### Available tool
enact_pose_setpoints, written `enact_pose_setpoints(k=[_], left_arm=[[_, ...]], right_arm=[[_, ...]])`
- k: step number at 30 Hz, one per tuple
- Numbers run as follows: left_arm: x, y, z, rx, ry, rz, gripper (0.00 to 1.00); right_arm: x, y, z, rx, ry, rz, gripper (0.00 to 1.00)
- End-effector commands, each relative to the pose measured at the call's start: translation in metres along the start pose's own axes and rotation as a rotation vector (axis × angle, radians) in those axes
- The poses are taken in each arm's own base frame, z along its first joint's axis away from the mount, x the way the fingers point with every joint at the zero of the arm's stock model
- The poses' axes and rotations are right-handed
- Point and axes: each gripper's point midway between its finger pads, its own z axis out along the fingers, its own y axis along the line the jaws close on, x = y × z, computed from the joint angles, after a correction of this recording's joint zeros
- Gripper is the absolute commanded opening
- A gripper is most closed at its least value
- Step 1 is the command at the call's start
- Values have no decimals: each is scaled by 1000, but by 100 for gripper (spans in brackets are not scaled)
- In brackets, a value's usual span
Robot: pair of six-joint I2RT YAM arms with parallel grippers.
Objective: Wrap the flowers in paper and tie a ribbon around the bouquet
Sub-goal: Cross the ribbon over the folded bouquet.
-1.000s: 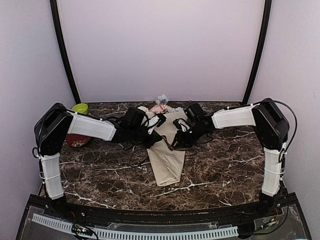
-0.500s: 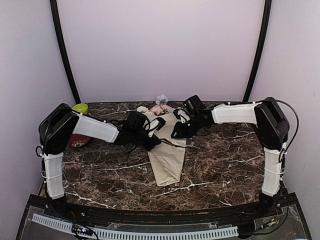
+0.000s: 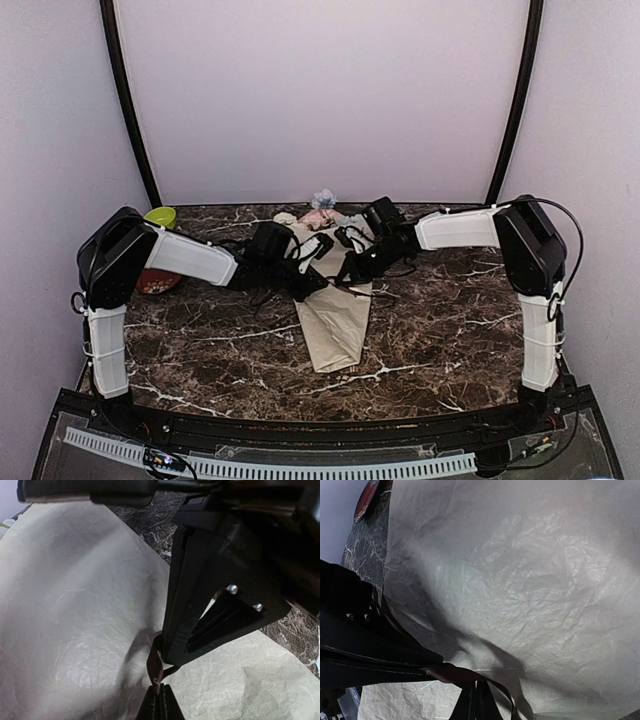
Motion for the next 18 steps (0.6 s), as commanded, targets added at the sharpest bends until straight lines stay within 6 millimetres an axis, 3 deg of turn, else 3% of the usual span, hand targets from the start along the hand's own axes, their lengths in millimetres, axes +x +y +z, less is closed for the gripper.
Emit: enact_pose_setpoints(k=[1, 8, 14, 18], left_arm=[[-26, -12, -21, 42, -84, 43, 0], [-32, -25, -34, 97, -121, 69, 0], [-25, -17, -35, 46, -89, 68, 0], [-24, -15, -35, 32, -84, 62, 0]], right_arm=[[-3, 7, 8, -55, 8, -21, 0], [7, 9, 9, -74, 44, -23, 0], [-4, 46, -35, -160, -33, -164, 0], [-11, 44, -52, -123, -86, -187, 3]])
